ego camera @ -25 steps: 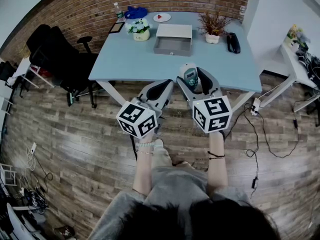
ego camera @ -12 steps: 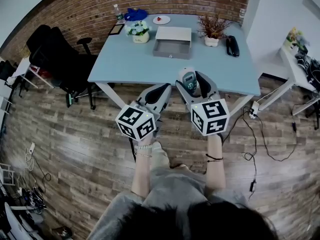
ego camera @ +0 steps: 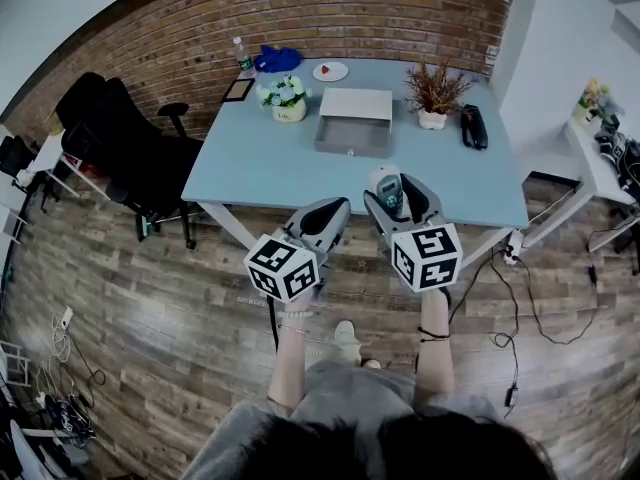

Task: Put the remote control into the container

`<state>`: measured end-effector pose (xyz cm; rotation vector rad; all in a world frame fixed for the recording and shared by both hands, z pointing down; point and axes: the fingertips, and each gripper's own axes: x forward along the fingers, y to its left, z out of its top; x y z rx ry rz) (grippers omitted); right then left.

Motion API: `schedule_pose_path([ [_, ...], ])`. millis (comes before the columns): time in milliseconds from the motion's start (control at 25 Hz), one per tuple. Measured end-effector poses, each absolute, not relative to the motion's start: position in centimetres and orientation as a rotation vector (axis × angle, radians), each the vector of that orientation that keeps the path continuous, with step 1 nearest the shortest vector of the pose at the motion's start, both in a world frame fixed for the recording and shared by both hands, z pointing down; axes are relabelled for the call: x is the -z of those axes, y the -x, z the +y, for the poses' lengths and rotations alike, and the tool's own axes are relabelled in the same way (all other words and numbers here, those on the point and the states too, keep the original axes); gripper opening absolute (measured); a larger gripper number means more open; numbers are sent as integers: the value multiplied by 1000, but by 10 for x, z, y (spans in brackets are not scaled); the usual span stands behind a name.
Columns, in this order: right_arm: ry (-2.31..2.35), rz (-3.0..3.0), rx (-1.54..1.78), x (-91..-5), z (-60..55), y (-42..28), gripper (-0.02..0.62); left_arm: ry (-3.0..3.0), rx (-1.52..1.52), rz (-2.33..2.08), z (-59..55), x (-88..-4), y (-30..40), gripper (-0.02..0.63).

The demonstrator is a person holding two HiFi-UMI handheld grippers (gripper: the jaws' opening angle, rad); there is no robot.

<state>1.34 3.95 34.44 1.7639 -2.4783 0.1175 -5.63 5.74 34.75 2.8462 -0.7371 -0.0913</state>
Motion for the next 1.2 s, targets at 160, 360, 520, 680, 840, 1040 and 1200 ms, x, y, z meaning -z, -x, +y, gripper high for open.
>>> schedule_pose_path([
  [160,-1786,-2459,-111,-344,13,-16,285,-2856,84,-683,31,-350,50,3],
  [360,-1779,-2446,-122,-349,-12,-13,285,-2858,73,-637,3,-352,47,3],
  [520,-1788,-2465,-155,-351,-27,-12,285,-2851,53,-582,-14,-362,44,3],
  [680,-1799,-2467,-165,-352,-37,-12,285,-2843,33,-546,-27,-369,45,3],
  [840,-1797,-2457,-174,-359,-39,-10,285,-2848,28,-511,-33,-374,46,3],
  [1040,-1799,-2421,-200,-371,-47,-15,285,-2835,-8,-478,-38,-389,38,3],
  [1200,-1791,-2415,-229,-377,-55,-22,285,-2814,-2,-489,-46,-392,34,3],
])
